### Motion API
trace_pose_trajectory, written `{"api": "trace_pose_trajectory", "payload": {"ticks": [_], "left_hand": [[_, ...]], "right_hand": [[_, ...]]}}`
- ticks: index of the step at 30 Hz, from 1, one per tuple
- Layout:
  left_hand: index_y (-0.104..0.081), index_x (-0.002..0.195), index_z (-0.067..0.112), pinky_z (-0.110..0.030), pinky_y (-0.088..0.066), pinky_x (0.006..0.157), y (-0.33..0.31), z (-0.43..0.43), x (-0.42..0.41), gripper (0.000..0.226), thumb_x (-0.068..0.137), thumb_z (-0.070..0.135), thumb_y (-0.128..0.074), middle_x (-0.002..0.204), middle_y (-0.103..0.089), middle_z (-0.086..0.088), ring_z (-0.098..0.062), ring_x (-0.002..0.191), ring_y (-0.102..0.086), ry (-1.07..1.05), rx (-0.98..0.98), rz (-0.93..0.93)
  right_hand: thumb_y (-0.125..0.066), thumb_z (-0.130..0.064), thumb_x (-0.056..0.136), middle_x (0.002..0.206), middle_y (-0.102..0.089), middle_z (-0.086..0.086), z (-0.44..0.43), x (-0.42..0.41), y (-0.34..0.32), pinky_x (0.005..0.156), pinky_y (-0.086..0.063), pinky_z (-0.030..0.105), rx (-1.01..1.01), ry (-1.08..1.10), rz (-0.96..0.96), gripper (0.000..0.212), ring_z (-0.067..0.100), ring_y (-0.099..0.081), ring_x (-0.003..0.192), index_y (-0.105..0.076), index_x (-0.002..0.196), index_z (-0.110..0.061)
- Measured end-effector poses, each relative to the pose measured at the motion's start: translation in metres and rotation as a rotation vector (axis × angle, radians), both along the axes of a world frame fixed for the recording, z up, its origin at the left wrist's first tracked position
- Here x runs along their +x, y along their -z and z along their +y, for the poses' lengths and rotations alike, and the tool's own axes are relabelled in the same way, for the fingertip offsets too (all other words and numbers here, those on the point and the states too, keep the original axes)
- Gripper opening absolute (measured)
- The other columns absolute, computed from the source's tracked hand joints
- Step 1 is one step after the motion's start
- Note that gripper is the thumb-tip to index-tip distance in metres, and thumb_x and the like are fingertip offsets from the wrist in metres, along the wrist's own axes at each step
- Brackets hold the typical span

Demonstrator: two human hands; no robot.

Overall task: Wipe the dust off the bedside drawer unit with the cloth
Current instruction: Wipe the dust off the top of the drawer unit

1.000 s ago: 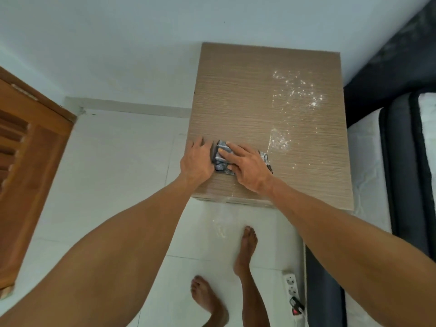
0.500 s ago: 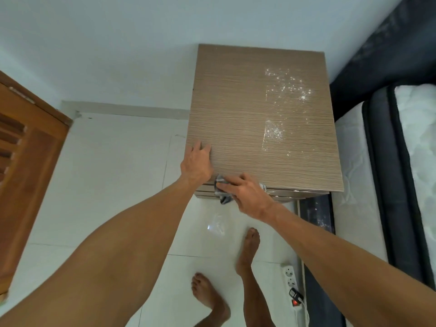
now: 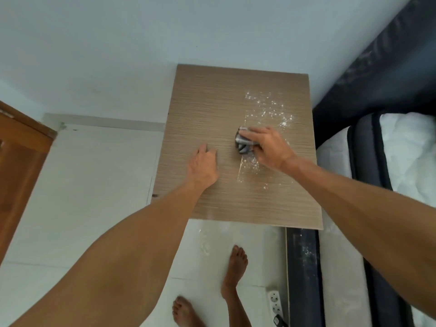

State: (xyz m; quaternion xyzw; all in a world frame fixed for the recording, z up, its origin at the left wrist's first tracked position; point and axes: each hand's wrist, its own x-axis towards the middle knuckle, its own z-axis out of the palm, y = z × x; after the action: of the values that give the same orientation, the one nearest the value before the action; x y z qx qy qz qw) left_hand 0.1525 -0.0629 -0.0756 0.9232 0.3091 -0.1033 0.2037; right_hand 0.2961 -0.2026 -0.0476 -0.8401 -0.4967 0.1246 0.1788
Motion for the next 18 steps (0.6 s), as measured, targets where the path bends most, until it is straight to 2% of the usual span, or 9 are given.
{"api": "trace_pose_trajectory", "payload": {"ticks": [5, 7, 11, 13, 16, 18], "left_hand": [[-0.043, 0.142, 0.016, -0.041, -0.036, 0.107, 0.005, 0.003, 0.051, 0.058, 0.089, 0.021, -0.066, 0.149, -0.036, -0.012, -0.031, 0.133, -0.039, -0.009, 0.051, -0.012], [-0.042, 0.143, 0.016, -0.043, -0.039, 0.108, 0.007, 0.006, 0.067, 0.061, 0.088, 0.023, -0.067, 0.15, -0.035, -0.013, -0.032, 0.133, -0.039, -0.013, 0.064, -0.009], [-0.036, 0.146, 0.017, -0.043, -0.038, 0.11, 0.009, 0.008, 0.08, 0.067, 0.088, 0.023, -0.068, 0.154, -0.03, -0.014, -0.032, 0.135, -0.038, 0.005, 0.082, 0.004], [-0.035, 0.147, 0.019, -0.042, -0.038, 0.108, 0.009, 0.009, 0.082, 0.068, 0.088, 0.023, -0.068, 0.155, -0.027, -0.012, -0.031, 0.135, -0.037, 0.002, 0.084, 0.016], [-0.033, 0.148, 0.021, -0.043, -0.042, 0.104, 0.008, 0.009, 0.085, 0.07, 0.087, 0.023, -0.068, 0.156, -0.025, -0.011, -0.03, 0.134, -0.037, 0.002, 0.081, 0.039], [-0.03, 0.148, 0.021, -0.046, -0.043, 0.105, 0.008, 0.009, 0.085, 0.072, 0.087, 0.023, -0.068, 0.158, -0.021, -0.011, -0.03, 0.135, -0.035, 0.008, 0.068, 0.055]], "right_hand": [[-0.057, -0.001, 0.093, 0.144, -0.052, 0.015, 0.038, 0.089, 0.007, 0.117, -0.024, 0.051, 0.028, 0.017, 0.001, 0.047, 0.034, -0.046, 0.132, -0.052, 0.139, -0.009], [-0.057, -0.001, 0.093, 0.143, -0.052, 0.017, 0.057, 0.12, 0.01, 0.115, -0.03, 0.056, 0.059, 0.027, 0.037, 0.046, 0.034, -0.049, 0.131, -0.053, 0.138, -0.009], [-0.058, 0.001, 0.092, 0.142, -0.053, 0.014, 0.091, 0.164, 0.017, 0.113, -0.039, 0.044, 0.089, 0.082, 0.102, 0.049, 0.03, -0.052, 0.126, -0.052, 0.139, -0.009], [-0.059, -0.002, 0.092, 0.141, -0.053, 0.012, 0.104, 0.181, 0.025, 0.111, -0.041, 0.046, 0.092, 0.107, 0.148, 0.051, 0.031, -0.051, 0.125, -0.051, 0.141, -0.014], [-0.058, -0.01, 0.095, 0.147, -0.049, 0.01, 0.113, 0.197, 0.038, 0.116, -0.032, 0.05, -0.006, 0.074, 0.141, 0.055, 0.033, -0.046, 0.131, -0.043, 0.147, -0.019], [-0.054, -0.02, 0.099, 0.156, -0.036, 0.008, 0.112, 0.2, 0.045, 0.119, -0.023, 0.049, -0.114, 0.029, 0.1, 0.057, 0.034, -0.037, 0.14, -0.034, 0.152, -0.021]]}}
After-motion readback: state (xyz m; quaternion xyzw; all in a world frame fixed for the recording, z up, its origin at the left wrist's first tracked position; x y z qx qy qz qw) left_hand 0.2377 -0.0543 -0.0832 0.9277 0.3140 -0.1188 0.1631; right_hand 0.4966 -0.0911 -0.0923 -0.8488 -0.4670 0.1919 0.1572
